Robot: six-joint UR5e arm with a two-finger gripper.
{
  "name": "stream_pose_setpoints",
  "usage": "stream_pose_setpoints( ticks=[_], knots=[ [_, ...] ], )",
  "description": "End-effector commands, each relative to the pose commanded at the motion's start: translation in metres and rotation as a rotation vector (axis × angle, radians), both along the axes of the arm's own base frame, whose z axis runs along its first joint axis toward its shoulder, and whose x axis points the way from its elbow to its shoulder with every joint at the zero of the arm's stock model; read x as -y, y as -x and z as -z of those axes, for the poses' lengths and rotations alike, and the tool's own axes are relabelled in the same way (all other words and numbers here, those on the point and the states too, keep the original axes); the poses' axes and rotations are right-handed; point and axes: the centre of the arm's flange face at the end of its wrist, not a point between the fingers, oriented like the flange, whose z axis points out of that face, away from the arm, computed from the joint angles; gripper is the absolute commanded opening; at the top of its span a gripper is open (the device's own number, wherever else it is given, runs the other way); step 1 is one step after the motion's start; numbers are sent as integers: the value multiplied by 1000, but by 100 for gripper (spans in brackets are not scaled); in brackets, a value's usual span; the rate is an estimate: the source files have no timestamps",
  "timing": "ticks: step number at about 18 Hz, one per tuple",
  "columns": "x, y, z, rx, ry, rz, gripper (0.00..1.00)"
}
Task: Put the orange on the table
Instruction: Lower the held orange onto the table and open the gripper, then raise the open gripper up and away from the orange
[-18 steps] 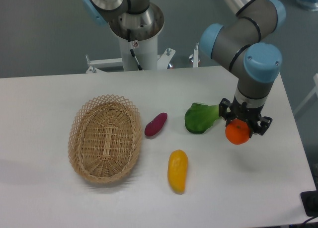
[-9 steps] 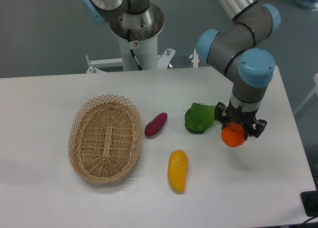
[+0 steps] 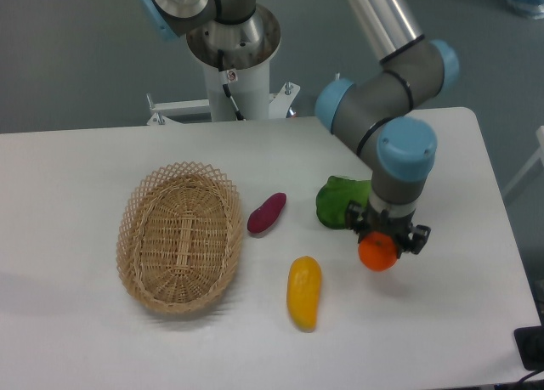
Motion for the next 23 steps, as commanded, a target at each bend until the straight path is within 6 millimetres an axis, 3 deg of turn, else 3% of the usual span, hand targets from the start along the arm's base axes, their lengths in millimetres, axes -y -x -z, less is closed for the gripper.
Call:
stream_pose_setpoints(
  ticks=[3, 5, 10, 17, 20, 23],
  knots=[
    [3, -8, 10, 18, 15, 11, 50],
    [0, -11, 12, 23, 16, 20, 69],
    [-3, -12, 6, 17, 3, 22, 99],
    [5, 6, -23, -20, -32, -3, 100],
    [50, 35, -57, 20, -135, 4, 100],
    [74, 54, -76, 22, -145, 45, 100]
  ],
)
